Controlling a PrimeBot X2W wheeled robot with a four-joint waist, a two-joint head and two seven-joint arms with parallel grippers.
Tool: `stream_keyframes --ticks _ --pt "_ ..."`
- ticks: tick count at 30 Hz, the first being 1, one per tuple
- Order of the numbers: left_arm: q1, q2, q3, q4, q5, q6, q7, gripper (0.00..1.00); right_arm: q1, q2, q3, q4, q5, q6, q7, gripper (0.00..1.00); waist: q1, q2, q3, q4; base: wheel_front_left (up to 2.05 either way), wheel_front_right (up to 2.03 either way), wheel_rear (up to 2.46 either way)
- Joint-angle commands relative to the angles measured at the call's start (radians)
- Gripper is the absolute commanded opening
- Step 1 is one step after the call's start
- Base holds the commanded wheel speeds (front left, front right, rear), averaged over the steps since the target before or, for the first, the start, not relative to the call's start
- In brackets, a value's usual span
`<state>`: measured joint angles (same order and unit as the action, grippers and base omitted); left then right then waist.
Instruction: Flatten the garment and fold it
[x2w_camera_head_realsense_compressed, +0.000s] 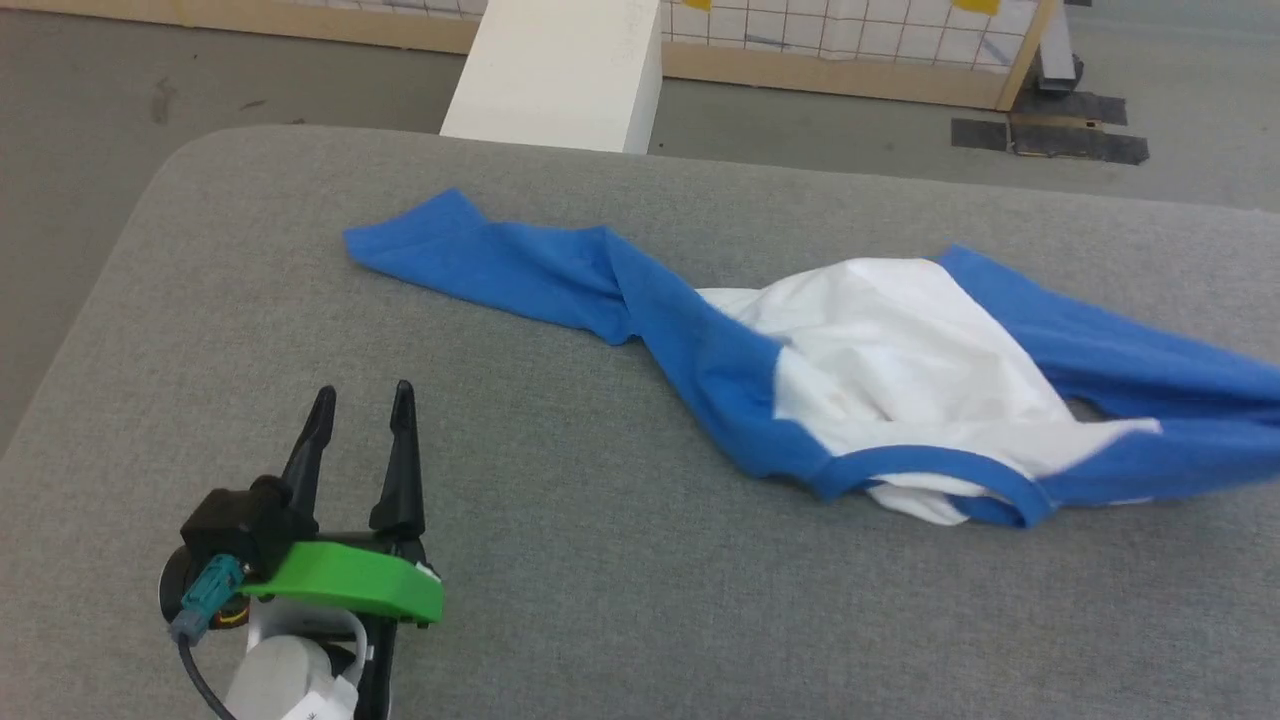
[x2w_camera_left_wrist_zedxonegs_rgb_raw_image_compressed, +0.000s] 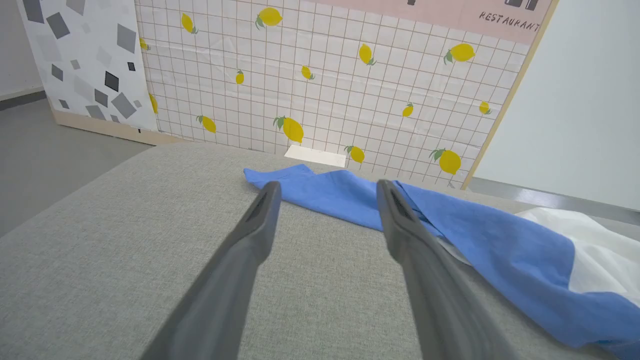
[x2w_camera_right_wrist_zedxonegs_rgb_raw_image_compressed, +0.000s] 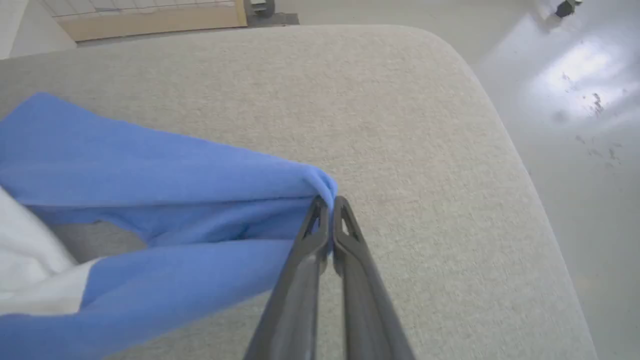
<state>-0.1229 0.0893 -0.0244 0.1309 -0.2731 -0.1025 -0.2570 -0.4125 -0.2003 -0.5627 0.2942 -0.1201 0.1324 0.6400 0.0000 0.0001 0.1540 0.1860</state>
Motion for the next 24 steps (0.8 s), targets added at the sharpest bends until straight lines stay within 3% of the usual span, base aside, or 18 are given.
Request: stream_keyframes --ticks 1,4,5,6,12,18,24 --pt "0.013 -0.006 0.008 0.007 0.006 -0.006 -0.005 1.00 0.028 0.026 -0.055 -0.014 -0.018 -0.002 -0.008 0.00 0.0000 -0.0001 -0.005 -0.006 0.00 0.00 0.00" --pt "0.027 -0.006 0.020 0.015 0.008 -0.009 -0.005 1.00 0.067 0.080 -0.155 -0.032 -0.051 -0.002 -0.004 0.03 0.0000 -0.0001 -0.015 -0.019 0.00 0.00 0.00" --pt "0.032 -0.006 0.023 0.016 0.010 -0.010 -0.005 1.00 0.072 0.096 -0.168 -0.045 -0.059 -0.002 -0.009 0.44 0.0000 -0.0001 -0.019 -0.023 0.00 0.00 0.00" --pt "0.037 -0.006 0.026 0.016 0.012 -0.010 -0.005 1.00 0.073 0.110 -0.176 -0.066 -0.063 -0.002 -0.030 1.00 0.0000 -0.0001 -0.023 -0.029 0.00 0.00 0.00" --pt "0.047 -0.008 0.030 0.017 0.025 -0.013 -0.005 1.00 0.073 0.137 -0.094 -0.150 0.029 -0.002 -0.268 1.00 0.0000 -0.0001 -0.066 -0.049 0.00 0.00 0.00" --pt "0.063 -0.014 0.029 0.019 0.035 -0.010 -0.005 1.00 0.198 0.148 0.060 -0.267 0.128 -0.002 -0.517 1.00 0.0000 -0.0001 -0.118 -0.069 0.00 0.00 0.00" --pt "0.089 -0.021 0.024 0.021 0.037 -0.002 -0.005 1.00 0.373 0.150 0.171 -0.266 0.250 -0.002 -0.622 1.00 0.0000 -0.0001 -0.155 -0.085 0.00 0.00 0.00"
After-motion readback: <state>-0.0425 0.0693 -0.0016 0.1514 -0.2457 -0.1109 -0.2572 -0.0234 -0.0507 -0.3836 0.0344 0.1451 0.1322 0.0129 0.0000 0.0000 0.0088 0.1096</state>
